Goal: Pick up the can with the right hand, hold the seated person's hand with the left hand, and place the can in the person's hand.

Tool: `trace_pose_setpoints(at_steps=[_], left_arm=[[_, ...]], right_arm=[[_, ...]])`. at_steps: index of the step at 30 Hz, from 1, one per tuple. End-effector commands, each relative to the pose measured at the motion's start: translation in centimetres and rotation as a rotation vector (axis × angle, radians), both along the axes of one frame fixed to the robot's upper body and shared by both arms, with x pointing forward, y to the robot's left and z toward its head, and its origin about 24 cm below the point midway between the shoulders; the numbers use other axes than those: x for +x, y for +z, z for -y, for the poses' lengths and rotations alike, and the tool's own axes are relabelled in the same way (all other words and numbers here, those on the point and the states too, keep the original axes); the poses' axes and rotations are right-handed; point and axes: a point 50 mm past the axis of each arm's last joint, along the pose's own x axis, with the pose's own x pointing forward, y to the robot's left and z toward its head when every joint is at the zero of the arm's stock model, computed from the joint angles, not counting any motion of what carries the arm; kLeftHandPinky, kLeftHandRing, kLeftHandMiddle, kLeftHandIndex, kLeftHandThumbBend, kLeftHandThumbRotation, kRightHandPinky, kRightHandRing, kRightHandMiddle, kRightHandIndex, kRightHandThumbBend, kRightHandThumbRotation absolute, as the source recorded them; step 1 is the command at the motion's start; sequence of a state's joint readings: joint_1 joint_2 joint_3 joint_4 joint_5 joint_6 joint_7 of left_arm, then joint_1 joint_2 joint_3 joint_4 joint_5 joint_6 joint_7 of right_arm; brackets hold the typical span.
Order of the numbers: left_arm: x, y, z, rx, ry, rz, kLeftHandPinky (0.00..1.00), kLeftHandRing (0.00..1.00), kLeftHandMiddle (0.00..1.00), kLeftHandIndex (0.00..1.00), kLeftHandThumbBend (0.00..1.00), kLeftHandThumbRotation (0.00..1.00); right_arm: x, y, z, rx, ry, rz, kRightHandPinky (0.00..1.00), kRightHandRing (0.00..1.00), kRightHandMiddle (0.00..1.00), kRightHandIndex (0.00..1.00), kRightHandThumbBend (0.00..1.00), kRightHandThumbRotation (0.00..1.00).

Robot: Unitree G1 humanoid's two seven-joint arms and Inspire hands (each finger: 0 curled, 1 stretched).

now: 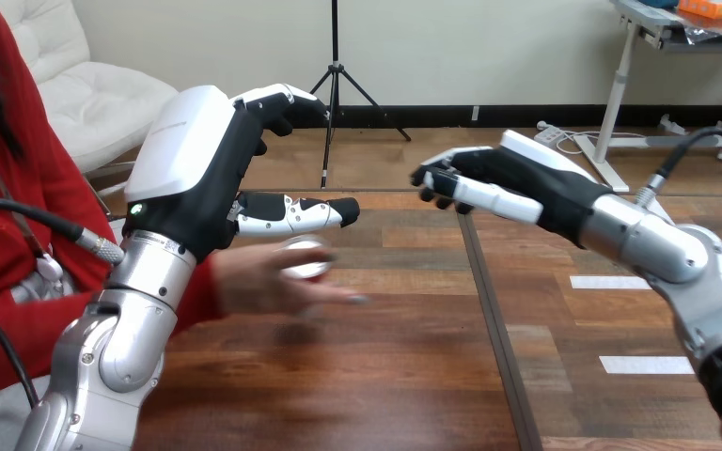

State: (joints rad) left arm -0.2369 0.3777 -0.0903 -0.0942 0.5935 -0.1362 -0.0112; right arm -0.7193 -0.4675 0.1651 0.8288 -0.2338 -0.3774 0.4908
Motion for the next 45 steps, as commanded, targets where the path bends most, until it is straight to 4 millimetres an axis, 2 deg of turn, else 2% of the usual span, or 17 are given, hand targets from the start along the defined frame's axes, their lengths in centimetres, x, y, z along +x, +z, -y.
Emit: trace_pose_setpoints(at_steps=[1, 12, 18, 24, 26, 30, 33, 37, 43, 45], left_arm=[[-0.1, 2.0, -0.1, -0.016, -0.016, 0.092, 0.56, 0.68, 0.72, 0.67, 0.84, 0.38], [-0.5, 1.6, -0.3, -0.157, -0.062, 0.031, 0.58, 0.70, 0.73, 0.68, 0.87, 0.40], [-0.9, 1.1, -0.4, -0.267, -0.128, -0.025, 0.58, 0.74, 0.77, 0.71, 0.98, 0.57], [-1.5, 0.6, -0.5, -0.366, -0.181, -0.052, 0.62, 0.78, 0.79, 0.75, 1.00, 0.73], [-1.7, 0.4, -0.5, -0.382, -0.191, -0.048, 0.63, 0.78, 0.79, 0.75, 1.00, 0.82], [-2.1, 0.0, -0.5, -0.445, -0.228, -0.052, 0.64, 0.78, 0.78, 0.75, 1.00, 0.90], [-3.1, -0.8, -0.4, -0.534, -0.252, -0.077, 0.65, 0.78, 0.78, 0.75, 1.00, 0.94], [-3.8, -1.5, -0.4, -0.581, -0.270, -0.086, 0.64, 0.77, 0.76, 0.74, 0.98, 0.98], [-5.5, -2.9, -0.4, -0.664, -0.295, -0.111, 0.59, 0.74, 0.75, 0.72, 0.81, 1.00], [-6.0, -3.3, -0.4, -0.682, -0.294, -0.122, 0.57, 0.74, 0.75, 0.72, 0.78, 1.00]], right_arm=[[0.0, 0.7, 1.3, 0.022, -0.040, 0.031, 0.72, 0.76, 0.77, 0.79, 0.80, 1.00], [-0.8, -0.1, 2.4, 0.027, -0.064, 0.019, 0.71, 0.77, 0.78, 0.80, 0.81, 1.00], [-1.5, -0.7, 3.0, 0.057, -0.081, 0.013, 0.69, 0.76, 0.77, 0.80, 0.82, 1.00], [-2.6, -1.4, 3.3, 0.113, -0.086, 0.028, 0.67, 0.75, 0.77, 0.80, 0.83, 1.00], [-3.0, -1.6, 3.4, 0.135, -0.092, 0.026, 0.67, 0.76, 0.77, 0.80, 0.85, 1.00], [-3.9, -2.0, 3.3, 0.205, -0.096, 0.042, 0.66, 0.75, 0.77, 0.80, 0.85, 1.00], [-5.7, -2.8, 3.0, 0.320, -0.113, 0.070, 0.66, 0.74, 0.77, 0.80, 0.84, 1.00], [-7.0, -3.3, 2.8, 0.394, -0.127, 0.087, 0.65, 0.73, 0.77, 0.80, 0.83, 1.00], [-9.6, -4.2, 2.1, 0.596, -0.183, 0.051, 0.66, 0.74, 0.77, 0.81, 0.86, 1.00], [-10.4, -4.5, 1.8, 0.662, -0.182, 0.036, 0.67, 0.75, 0.78, 0.81, 0.87, 1.00]])
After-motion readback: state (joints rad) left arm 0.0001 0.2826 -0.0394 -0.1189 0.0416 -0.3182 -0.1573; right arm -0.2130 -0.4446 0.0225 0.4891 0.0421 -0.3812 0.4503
